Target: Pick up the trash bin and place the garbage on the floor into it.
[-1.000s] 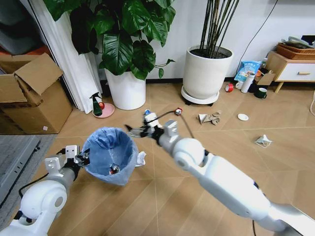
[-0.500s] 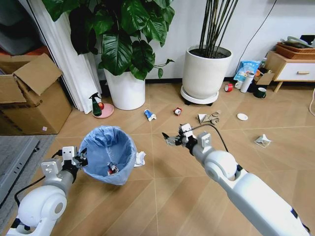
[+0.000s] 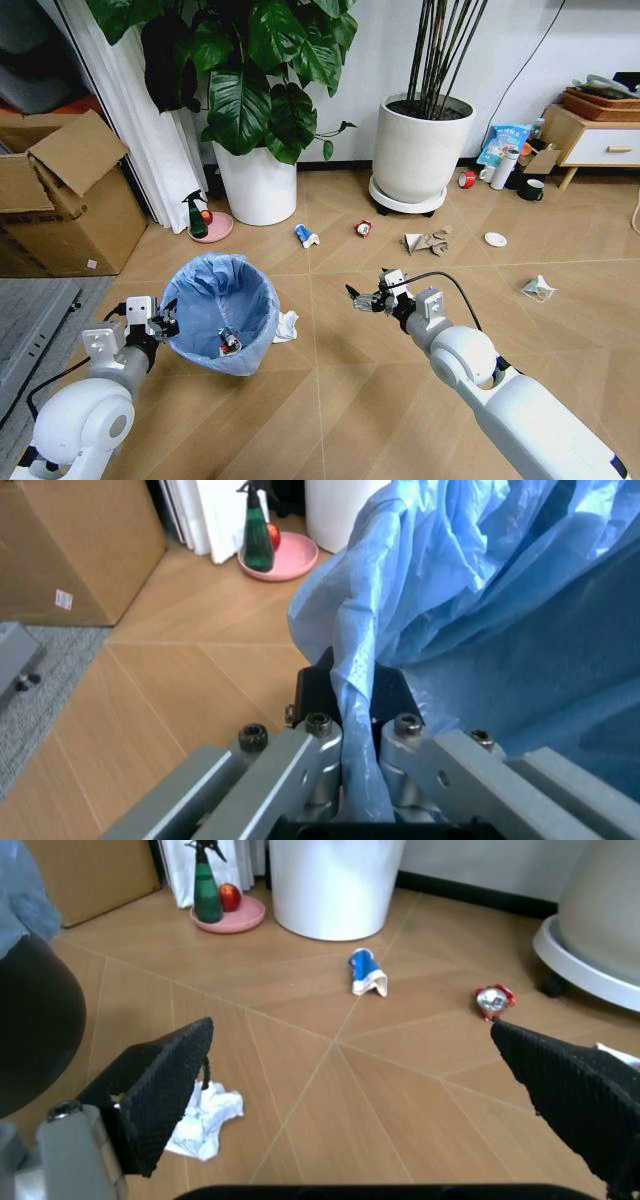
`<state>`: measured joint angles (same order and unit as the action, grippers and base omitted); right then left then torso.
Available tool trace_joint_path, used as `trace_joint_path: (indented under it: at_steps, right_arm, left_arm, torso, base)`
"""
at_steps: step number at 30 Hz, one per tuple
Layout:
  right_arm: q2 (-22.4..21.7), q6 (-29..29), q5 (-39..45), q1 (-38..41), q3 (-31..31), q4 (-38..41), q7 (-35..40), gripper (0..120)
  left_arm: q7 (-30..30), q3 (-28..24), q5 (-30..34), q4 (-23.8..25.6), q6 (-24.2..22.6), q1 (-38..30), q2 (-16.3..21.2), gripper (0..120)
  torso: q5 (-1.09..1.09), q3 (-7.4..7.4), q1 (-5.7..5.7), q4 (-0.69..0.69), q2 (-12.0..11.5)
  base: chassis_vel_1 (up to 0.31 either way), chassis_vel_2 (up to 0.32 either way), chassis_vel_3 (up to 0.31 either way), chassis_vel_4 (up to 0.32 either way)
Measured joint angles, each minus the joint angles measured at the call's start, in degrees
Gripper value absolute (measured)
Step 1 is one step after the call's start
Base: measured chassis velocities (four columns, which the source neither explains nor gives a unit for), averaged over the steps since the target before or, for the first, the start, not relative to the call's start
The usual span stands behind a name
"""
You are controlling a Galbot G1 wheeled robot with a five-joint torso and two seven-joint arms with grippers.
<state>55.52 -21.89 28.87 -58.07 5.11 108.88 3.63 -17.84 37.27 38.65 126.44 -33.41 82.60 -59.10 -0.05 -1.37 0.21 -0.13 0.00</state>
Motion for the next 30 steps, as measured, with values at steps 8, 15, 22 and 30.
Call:
trace_joint_path:
  at_steps: [8, 15, 22, 30]
  right_arm:
    - [0.09, 0.06, -0.29, -0.43, -0.23, 0.07, -0.01, 100]
    - [0.26, -0.08, -0.45, -0.42, -0.88, 0.0, 0.0, 100]
    - [0.93, -0.19, -0.75, -0.65, -1.72, -0.55, 0.16, 100]
    - [0.9, -0.37, -0.8, -2.3, -4.61, -2.93, -0.81, 100]
  left_arm:
    - [0.03, -0.07, 0.05, 0.24, 0.04, -0.01, 0.11, 0]
    - [0.06, -0.1, 0.11, 0.44, 0.06, -0.03, 0.11, 0]
    - [0.06, -0.17, 0.14, 0.72, 0.08, 0.12, -0.14, 0]
    - [-0.07, 0.06, 0.16, 1.11, 0.13, 0.3, -0.45, 0]
  torso:
    - [0.01, -0.01, 0.0, 0.01, 0.0]
    - [0.02, 0.0, 0.0, -0.01, 0.0]
    - [-0.05, 0.0, 0.0, 0.01, 0.0]
    - [0.04, -0.01, 0.02, 0.0, 0.0]
  base:
    - [-0.005, 0.159, 0.015, -0.157]
    - [-0.008, 0.138, 0.006, -0.145]
    - [-0.009, 0.274, 0.019, -0.266]
    - [-0.03, 0.174, 0.01, -0.12]
